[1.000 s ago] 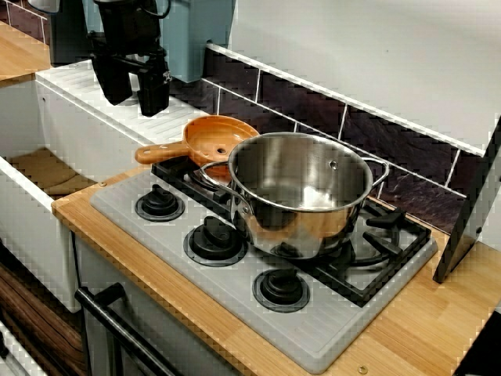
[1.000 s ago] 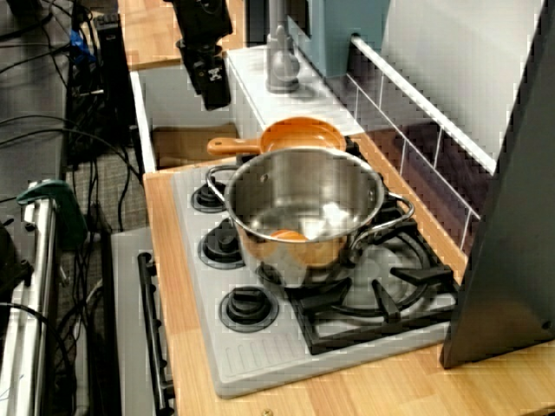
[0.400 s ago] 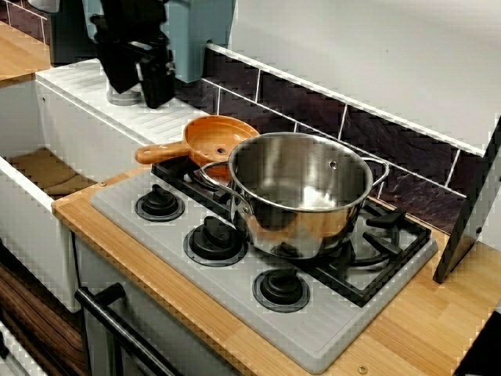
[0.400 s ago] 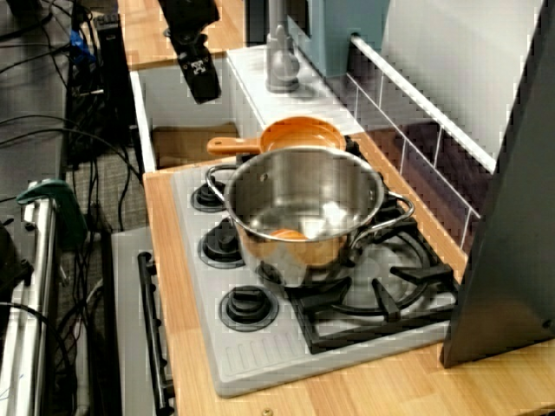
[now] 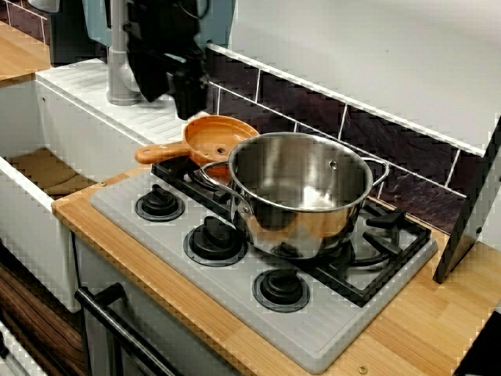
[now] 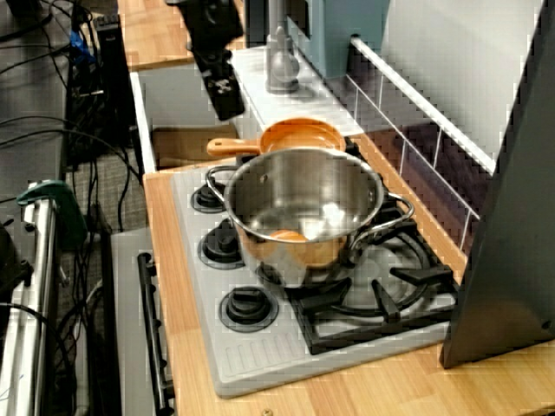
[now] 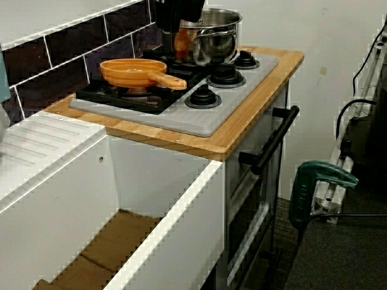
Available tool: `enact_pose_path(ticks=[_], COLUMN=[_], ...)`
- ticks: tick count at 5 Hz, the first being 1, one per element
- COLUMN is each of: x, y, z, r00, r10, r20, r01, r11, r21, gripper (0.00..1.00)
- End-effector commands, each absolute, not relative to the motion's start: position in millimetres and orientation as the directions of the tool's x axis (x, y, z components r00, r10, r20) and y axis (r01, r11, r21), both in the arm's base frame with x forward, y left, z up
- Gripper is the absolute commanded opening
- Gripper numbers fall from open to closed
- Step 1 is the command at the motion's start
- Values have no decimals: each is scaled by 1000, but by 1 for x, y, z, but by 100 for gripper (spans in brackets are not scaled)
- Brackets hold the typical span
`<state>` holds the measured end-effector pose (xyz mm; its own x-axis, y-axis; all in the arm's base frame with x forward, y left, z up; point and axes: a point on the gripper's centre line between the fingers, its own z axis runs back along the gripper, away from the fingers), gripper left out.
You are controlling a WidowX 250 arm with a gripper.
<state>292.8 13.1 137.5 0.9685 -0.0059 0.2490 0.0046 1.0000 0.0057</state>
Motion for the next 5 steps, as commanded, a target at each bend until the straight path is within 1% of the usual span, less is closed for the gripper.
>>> enact_pose_path(ticks=[1,2,3,5], x=[309,312,308,316], y=[8,-6,-22,-39], z=[142,146,151,149], r00=[958,960,956,954], r10=[14,-10,-34,-47], r20=[286,279,291,297], r01=[-14,12,36,48], r11=[1000,1000,999,999], r21=[0,-5,-3,4], gripper=[100,100,100,100])
